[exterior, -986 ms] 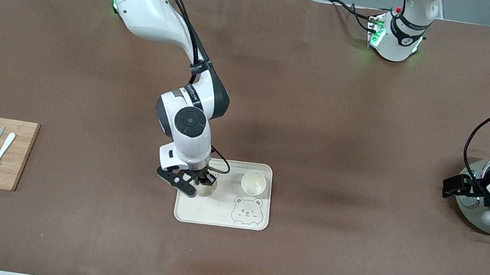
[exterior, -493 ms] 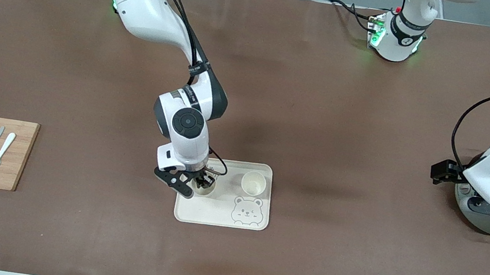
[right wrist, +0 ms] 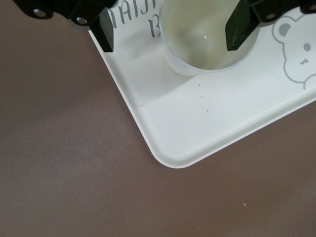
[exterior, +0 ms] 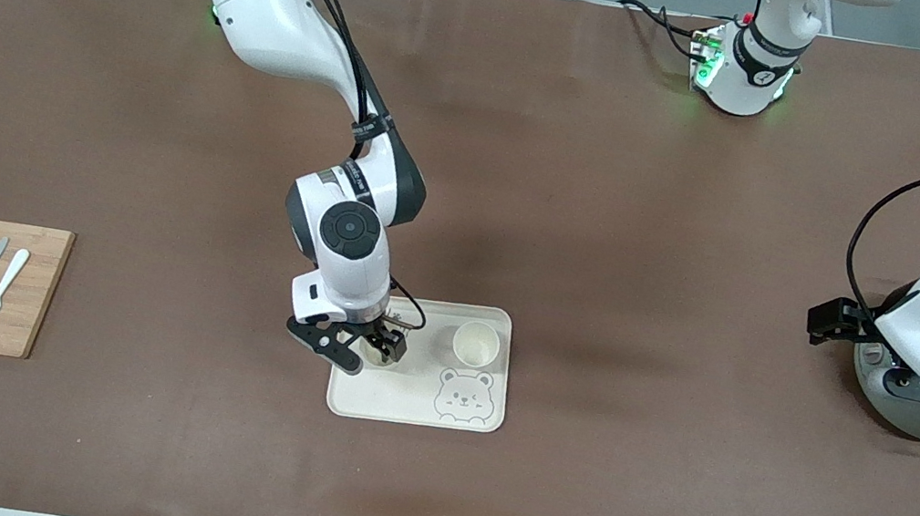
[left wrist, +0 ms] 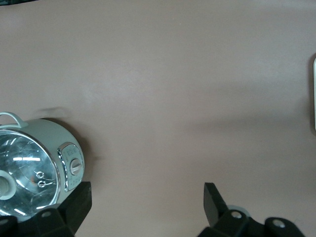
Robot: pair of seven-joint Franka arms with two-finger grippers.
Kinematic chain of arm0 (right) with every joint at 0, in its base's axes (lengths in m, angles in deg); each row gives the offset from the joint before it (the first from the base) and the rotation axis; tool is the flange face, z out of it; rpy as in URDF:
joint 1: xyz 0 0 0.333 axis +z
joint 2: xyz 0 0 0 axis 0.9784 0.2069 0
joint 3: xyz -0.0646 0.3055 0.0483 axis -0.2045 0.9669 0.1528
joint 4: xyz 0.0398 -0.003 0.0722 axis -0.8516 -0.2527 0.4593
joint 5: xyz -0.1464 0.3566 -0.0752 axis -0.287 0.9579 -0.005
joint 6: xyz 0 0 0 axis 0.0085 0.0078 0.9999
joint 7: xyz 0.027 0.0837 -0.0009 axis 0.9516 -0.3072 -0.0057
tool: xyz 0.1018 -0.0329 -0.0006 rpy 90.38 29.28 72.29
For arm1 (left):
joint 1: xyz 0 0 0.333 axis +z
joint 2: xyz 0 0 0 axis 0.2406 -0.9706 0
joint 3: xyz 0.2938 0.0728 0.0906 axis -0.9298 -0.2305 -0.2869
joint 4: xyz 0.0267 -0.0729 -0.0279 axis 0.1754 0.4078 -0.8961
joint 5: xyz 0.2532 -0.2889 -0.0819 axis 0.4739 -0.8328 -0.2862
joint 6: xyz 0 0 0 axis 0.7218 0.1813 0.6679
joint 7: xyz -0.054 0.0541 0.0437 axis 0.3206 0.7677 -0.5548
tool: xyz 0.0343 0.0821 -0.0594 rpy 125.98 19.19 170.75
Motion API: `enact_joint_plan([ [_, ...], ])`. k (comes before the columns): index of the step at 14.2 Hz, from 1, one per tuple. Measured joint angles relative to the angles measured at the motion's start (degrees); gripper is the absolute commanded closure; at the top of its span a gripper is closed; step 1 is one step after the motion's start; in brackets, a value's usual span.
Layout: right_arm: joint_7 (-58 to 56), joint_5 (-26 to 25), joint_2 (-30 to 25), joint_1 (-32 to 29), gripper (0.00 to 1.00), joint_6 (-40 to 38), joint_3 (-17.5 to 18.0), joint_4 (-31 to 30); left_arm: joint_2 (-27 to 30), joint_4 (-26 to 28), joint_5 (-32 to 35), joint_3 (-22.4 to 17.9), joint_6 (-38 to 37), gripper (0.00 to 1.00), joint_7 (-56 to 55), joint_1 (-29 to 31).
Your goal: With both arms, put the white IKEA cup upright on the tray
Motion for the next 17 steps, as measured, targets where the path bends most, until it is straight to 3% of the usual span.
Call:
enact_joint_plan([
  [5, -5.04, 0.01, -6.32, -0.09, 0.0, -13.68, -0.27, 1.39, 2.3, 0.0, -0.33, 1.79, -5.33, 0.0, -4.4, -0.26],
  [13, -11.61, 0.06, -29.45, -0.17, 0.0, -47.59, -0.24, 2.18, 5.51, 3.38, -0.41, 3.55, -5.62, 0.0, -4.07, -0.33],
  [17, -19.63, 0.02, -39.12, -1.83, 0.0, -56.2, -0.49, 1.57, 5.59, 3.57, -0.41, 3.61, -5.3, 0.0, -4.07, -0.26],
])
